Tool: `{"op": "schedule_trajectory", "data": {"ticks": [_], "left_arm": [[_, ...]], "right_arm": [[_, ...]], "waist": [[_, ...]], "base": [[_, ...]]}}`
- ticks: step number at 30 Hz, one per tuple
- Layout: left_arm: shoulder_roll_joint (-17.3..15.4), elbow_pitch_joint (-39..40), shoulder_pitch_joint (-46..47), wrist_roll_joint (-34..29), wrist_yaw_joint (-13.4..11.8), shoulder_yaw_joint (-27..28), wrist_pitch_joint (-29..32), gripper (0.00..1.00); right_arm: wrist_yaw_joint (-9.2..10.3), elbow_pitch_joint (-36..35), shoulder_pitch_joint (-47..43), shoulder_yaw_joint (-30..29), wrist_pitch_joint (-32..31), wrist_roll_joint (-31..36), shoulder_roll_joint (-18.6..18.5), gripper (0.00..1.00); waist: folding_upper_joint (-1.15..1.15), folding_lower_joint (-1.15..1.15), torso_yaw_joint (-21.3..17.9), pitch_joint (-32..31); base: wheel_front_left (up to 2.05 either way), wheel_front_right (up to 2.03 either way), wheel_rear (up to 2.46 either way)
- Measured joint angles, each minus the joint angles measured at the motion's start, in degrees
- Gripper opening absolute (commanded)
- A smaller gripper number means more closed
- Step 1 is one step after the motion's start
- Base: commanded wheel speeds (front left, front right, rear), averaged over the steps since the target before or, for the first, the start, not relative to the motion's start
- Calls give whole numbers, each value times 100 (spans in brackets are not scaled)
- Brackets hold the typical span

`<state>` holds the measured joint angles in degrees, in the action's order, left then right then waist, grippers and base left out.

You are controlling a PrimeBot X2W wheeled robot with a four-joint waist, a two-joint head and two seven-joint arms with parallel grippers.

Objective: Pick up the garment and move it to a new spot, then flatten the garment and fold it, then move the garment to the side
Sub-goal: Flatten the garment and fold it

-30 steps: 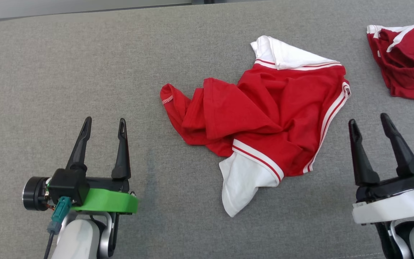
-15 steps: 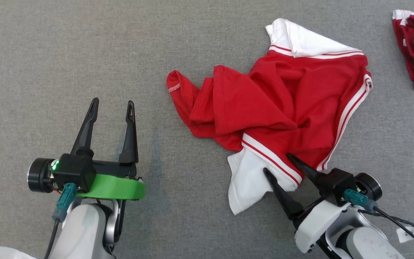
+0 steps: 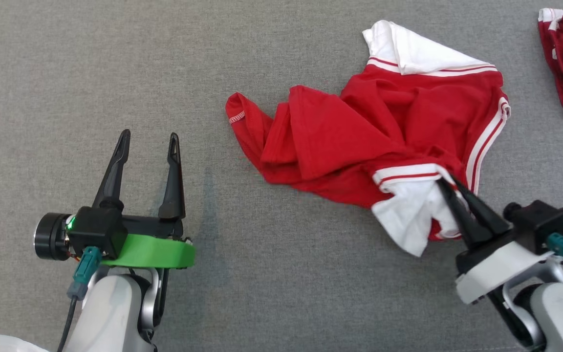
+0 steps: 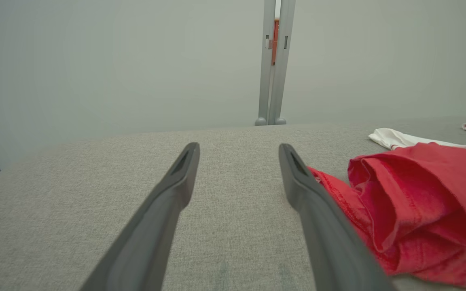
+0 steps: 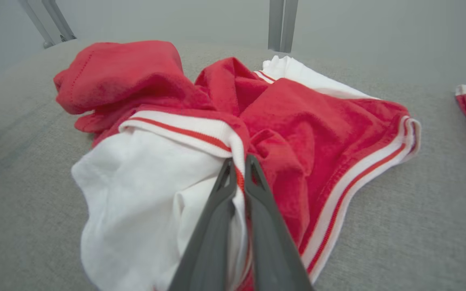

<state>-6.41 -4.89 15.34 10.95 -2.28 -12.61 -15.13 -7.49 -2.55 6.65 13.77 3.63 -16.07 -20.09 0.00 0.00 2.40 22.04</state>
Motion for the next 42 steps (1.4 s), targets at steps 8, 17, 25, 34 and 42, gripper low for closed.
{"op": "schedule_trajectory", "data": {"ticks": [8,17,25,34,42], "left_arm": [[3,-1,-9,-33,2,63,0,100],[19,48,-161,-43,-78,226,0,100],[10,93,-538,-48,-175,319,0,100],[-10,113,-659,-47,-181,248,9,100],[51,376,-383,-149,127,-456,477,100]], "right_arm": [[0,101,-414,-1182,-178,-248,-210,13],[0,-275,-502,-1173,630,-316,265,100],[0,-873,-598,-1176,705,-60,550,100],[0,-985,-761,-1206,605,-53,648,100],[0,-1076,-766,-1237,501,-53,657,100]], "waist": [[0,0,-46,-66],[0,0,-59,-209],[0,0,-137,-513],[0,0,-195,-628],[0,0,-172,-499]], "base": [[0,0,0],[0,0,0],[0,0,0],[0,0,0],[0,0,0]]}}
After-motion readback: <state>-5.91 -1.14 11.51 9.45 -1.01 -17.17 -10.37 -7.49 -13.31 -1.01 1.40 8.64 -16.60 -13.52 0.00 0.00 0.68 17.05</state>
